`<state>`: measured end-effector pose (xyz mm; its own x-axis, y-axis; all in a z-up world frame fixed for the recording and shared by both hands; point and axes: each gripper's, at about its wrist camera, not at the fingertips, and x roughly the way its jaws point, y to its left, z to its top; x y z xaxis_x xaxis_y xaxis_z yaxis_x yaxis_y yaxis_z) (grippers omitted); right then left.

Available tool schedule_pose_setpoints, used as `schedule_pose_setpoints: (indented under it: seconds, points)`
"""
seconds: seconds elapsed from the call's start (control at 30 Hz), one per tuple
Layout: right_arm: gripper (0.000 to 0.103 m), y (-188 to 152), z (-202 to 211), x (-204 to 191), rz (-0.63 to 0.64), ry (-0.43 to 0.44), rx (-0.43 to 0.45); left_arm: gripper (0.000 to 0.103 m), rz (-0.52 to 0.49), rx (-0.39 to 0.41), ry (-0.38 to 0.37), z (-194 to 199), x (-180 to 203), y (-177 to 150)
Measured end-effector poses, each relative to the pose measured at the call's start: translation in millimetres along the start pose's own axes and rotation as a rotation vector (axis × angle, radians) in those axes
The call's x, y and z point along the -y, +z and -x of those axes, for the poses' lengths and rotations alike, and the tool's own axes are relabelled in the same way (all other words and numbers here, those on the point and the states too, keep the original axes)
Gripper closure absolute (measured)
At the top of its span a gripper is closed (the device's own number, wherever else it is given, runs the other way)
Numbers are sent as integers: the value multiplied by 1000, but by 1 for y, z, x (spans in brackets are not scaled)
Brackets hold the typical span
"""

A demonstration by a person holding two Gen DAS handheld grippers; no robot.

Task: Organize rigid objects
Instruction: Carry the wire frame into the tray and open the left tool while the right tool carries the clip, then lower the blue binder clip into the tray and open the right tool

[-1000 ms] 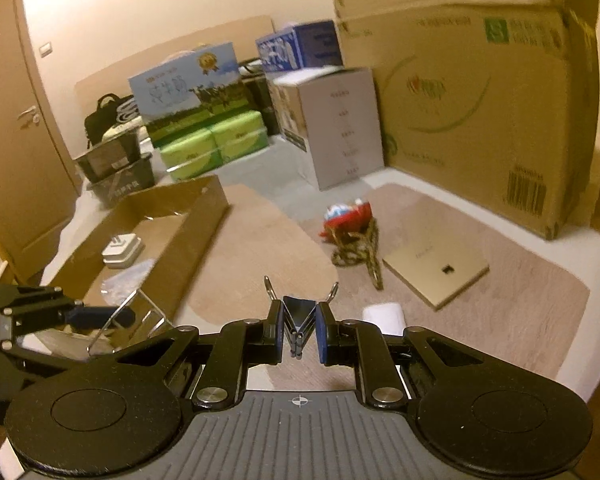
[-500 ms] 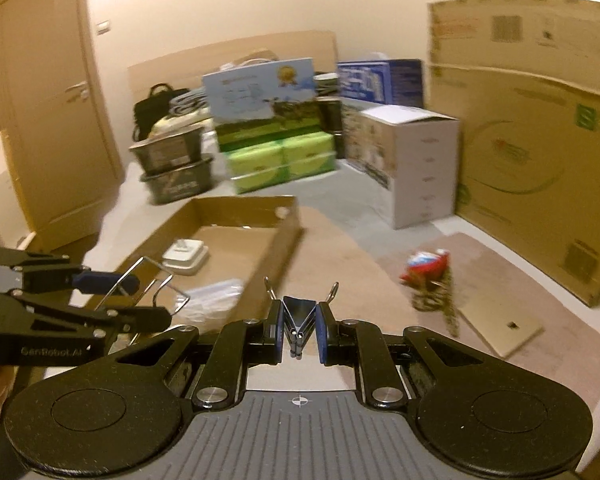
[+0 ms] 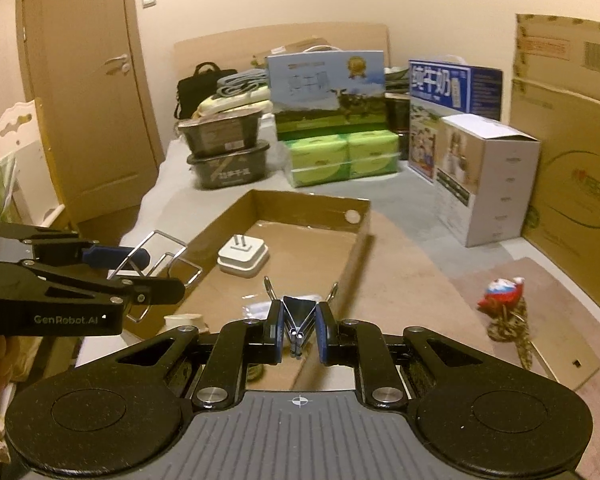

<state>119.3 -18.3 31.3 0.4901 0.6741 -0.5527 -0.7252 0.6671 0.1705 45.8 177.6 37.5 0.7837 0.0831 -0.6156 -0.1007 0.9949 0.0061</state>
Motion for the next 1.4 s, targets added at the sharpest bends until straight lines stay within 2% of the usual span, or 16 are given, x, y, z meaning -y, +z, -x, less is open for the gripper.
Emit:
schedule_pose_setpoints:
  seconds: [0.47,0.8,0.9,0.93,1.4]
  points:
    - [87,33,-64,-9,36,36,-24,56,24,-37,38,-37,-38,7]
    - [87,41,-112,3,24,39,-57,56,41,-52,37,-79,-51,18]
    - [87,42,-121,8,16,36,-65,52,41,-45,46,-89,-52,18]
    - [87,42,-124,9,13,36,-68,47,35,-41,56,-90,-52,18]
    - [87,42,-131,12,-12,45,-77,46,57,-43,81,-78,-62,8]
